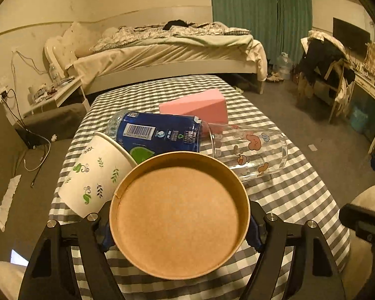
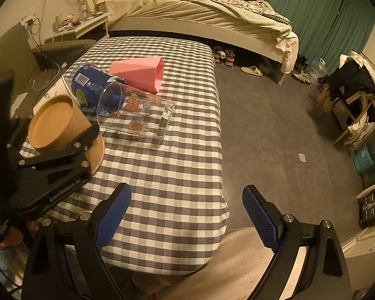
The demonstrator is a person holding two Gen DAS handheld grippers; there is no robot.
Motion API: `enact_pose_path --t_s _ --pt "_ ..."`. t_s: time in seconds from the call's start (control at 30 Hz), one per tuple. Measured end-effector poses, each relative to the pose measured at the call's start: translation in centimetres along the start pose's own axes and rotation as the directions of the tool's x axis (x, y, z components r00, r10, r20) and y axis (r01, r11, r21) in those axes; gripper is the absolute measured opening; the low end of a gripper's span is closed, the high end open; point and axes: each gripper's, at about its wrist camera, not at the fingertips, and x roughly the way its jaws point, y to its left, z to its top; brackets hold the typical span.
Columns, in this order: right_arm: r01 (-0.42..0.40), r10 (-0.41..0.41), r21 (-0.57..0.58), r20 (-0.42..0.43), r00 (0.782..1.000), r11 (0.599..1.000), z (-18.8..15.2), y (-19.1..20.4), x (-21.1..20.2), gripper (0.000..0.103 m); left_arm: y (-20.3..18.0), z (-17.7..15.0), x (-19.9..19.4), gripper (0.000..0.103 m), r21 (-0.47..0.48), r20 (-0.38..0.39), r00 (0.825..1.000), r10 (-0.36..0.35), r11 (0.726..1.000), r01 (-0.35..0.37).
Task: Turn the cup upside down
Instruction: 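Grasp the brown cup with the left gripper while the right gripper releases it, then lower the brown cup upright onto the table with the left gripper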
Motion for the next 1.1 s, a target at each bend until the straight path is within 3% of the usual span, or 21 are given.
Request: enact_pose_path --t_s 0.13,0.2,0.3,0.6,0.77,0.93,1.1 --pt "0.019 -0.02 0.022 0.026 0.999 1.0 0.2 -0.4 -0.5 0.091 0.3 0.3 0.2 0.084 -0.026 -0.035 0.998 -0.055 0.998 0.054" --pt "0.008 -0.011 0.046 0.053 0.999 0.999 0.5 -0.8 -1.2 0.091 0.6 0.5 0.2 0.093 -0.051 -0.051 0.997 -0.066 0.997 0.063" --pt "-0.006 -0.001 0.068 0.098 0.995 0.998 0.9 -1.3 -2.4 0.091 1.1 0.9 -0.3 0.093 -0.075 -0.049 0.996 -0.07 0.995 0.067" --pt "-0.095 0.056 0.156 0.235 0.97 0.983 1.4 -2.8 -6.7 0.091 2.5 3.9 -4.9 0.093 -0.104 0.043 0.994 -0.097 0.99 0.101" --pt "-0.122 0.072 0.15 0.302 0.951 0.981 1.6 -2.3 -8.4 0.091 4.9 5.1 -9.0 0.098 -0.139 0.105 0.992 -0.064 0.987 0.078" --pt "-0.161 0.113 0.135 0.306 0.945 0.978 0.7 -0.7 -7.8 0.091 7.5 3.7 -11.8 0.101 -0.165 0.125 0.992 -0.014 0.986 0.034" --pt "-0.167 0.135 0.093 0.285 0.949 0.982 -0.8 2.2 -5.8 0.103 9.6 0.7 -12.8 0.103 -0.183 0.096 0.994 0.052 0.983 -0.034"
